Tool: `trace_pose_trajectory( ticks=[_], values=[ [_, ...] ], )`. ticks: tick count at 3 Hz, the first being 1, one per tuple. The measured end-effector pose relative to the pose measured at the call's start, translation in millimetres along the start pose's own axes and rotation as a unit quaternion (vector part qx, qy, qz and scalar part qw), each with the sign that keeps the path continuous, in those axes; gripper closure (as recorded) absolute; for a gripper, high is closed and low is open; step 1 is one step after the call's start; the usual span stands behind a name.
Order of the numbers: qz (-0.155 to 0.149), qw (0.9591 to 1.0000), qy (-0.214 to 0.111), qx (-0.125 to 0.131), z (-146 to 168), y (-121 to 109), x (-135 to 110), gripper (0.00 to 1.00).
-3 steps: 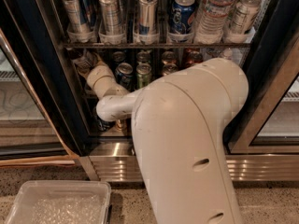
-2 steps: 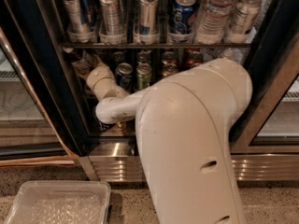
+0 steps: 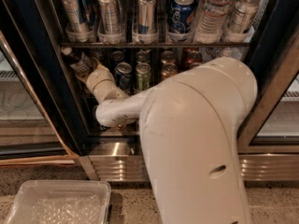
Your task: Pick blue plastic bottle from middle shelf of fridge
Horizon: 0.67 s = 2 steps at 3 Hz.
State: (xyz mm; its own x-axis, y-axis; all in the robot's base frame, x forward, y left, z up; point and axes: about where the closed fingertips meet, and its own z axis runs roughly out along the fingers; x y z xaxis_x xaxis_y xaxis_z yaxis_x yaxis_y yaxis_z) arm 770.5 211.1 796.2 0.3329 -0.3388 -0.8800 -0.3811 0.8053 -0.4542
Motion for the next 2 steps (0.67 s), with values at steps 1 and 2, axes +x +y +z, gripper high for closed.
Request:
trace_pose_trajectory(
  ticks=[1,2],
  values=[
    [0.000,1.0000,0.000,0.000,-0.7,1.6,3.4,1.00],
    [-0.004,0.9997,0.000,0.022,-16.6,-13.8,1.3,1.00]
  ],
)
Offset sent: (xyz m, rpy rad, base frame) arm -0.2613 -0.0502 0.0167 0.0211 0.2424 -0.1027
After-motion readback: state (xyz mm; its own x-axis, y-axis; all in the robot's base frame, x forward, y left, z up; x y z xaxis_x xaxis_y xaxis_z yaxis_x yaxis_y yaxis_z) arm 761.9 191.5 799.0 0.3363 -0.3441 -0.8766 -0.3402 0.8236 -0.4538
